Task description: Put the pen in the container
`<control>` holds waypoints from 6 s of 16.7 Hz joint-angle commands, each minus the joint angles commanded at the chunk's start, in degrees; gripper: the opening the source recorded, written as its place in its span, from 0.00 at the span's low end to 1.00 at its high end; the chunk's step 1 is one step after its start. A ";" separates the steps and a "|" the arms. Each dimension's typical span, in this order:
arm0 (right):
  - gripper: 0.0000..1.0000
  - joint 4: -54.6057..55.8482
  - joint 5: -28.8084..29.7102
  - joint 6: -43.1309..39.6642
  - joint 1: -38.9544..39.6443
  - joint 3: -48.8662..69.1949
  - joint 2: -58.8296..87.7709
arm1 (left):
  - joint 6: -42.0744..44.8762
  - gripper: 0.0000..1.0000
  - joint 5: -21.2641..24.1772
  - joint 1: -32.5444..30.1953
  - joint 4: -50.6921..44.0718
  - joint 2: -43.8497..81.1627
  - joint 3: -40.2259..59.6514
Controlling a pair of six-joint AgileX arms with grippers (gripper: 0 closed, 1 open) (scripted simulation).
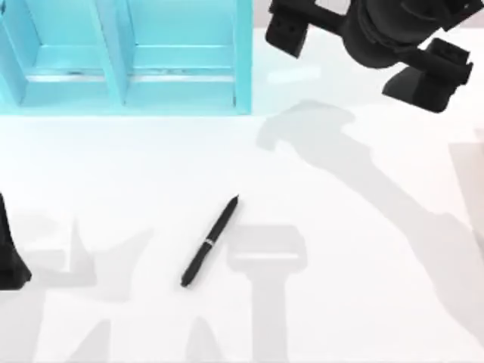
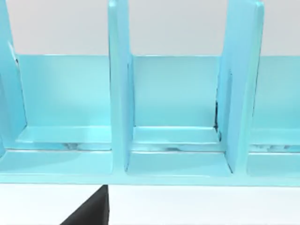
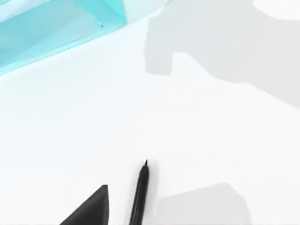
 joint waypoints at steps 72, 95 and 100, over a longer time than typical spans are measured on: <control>0.00 -20.44 10.22 26.21 17.05 47.80 53.08 | 0.00 1.00 0.00 0.00 0.00 0.00 0.00; 0.00 -34.20 14.20 22.14 -24.80 40.26 43.02 | 0.00 1.00 0.00 0.00 0.00 0.00 0.00; 0.00 -35.08 16.24 19.57 -46.93 27.32 36.20 | 0.00 1.00 0.00 0.00 0.00 0.00 0.00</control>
